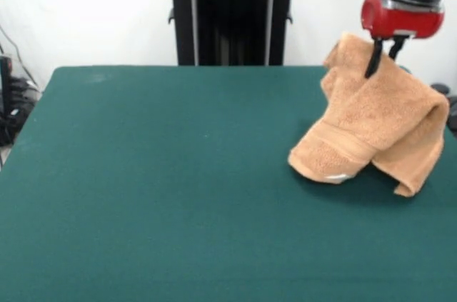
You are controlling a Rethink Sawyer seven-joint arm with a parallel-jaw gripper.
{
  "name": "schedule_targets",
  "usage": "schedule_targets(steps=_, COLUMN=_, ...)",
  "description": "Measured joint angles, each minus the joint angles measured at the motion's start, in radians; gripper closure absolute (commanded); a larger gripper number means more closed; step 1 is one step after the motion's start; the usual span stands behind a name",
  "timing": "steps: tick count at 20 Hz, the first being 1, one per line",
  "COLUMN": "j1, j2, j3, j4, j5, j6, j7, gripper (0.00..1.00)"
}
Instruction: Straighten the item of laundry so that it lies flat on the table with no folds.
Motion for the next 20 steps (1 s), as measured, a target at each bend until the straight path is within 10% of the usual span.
schedule_targets(steps=20, j1=-0.096, j2=0.274, j3=-0.003, j4=-0.009, j5=-0.03, j6=-0.263, j7=0.0, gripper=1.0)
